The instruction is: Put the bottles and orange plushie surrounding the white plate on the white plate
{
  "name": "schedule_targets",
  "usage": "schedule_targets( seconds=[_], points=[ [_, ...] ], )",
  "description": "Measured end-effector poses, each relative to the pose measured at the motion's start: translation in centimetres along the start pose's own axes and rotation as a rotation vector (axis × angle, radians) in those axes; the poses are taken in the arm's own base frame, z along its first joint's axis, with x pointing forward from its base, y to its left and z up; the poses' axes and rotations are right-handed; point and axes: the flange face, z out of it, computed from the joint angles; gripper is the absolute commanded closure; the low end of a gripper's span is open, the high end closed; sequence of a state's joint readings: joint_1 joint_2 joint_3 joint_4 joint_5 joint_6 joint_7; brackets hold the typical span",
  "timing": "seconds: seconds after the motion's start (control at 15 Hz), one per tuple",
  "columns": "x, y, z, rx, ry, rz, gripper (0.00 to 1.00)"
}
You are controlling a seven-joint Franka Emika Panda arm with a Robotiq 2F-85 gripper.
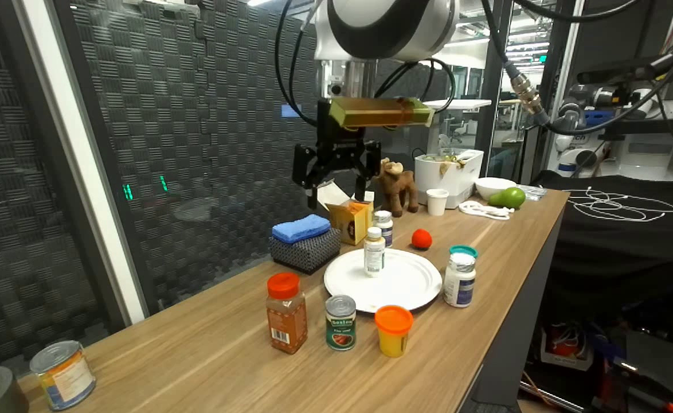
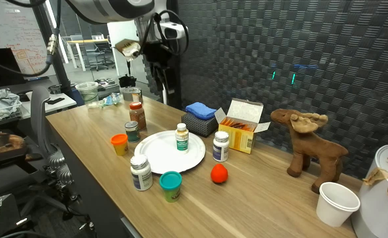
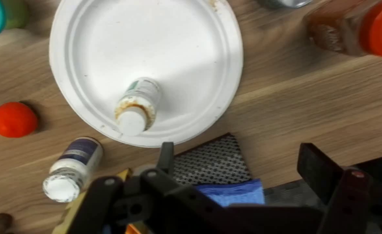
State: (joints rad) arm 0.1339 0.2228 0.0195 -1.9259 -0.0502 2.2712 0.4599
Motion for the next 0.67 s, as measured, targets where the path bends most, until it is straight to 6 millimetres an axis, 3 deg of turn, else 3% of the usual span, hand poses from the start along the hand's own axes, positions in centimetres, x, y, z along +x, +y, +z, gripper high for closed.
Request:
schedule_targets(
  seconds=[0.2,0.33,0.47,0.67],
  points=[
    [-2.8,-5.1,-2.5,0.048,-0.004,-0.144,0.00],
    [-4.7,-8.1,-2.6,0.071,-0.031,-0.250,0.00],
    [-6.4,-10.3,-1.6,0.092,-0.075,-0.347,0.00],
    [-8.1,-11.9,1.2,0.092,-0.144,-0.457,0.00]
  ],
)
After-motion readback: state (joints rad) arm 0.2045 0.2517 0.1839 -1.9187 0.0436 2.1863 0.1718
